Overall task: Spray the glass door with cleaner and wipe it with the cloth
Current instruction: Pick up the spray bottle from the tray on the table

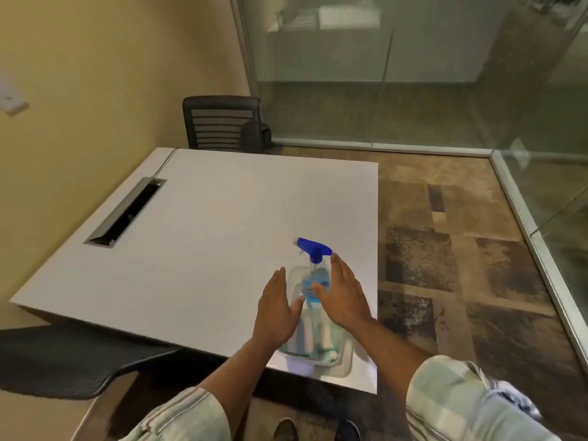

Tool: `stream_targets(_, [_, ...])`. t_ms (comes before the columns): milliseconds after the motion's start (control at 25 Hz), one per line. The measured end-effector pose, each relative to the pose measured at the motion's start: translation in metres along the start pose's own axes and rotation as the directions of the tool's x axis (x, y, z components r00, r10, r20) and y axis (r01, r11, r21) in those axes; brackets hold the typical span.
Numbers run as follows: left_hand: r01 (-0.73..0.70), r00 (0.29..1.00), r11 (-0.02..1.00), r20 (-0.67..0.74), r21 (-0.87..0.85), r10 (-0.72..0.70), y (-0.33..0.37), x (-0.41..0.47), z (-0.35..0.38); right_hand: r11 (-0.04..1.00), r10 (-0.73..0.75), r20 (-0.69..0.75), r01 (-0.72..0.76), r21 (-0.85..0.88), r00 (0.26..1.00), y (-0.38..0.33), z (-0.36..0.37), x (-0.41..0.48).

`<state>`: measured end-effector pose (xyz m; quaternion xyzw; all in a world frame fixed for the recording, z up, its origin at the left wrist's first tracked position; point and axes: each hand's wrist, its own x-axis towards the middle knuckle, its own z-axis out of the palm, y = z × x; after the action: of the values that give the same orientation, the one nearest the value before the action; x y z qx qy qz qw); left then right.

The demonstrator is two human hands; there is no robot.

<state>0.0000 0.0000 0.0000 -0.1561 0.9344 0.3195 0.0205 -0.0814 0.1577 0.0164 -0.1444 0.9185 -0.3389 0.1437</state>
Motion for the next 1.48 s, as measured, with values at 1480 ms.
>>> stream_targets(1480, [-0.507,0.600,0.721,0.407,-0.473,0.689,0.106,0.066,-0.018,0.713,0.114,-0.391,0.199,0.673,0.914,-0.039,-0.136,-0.074])
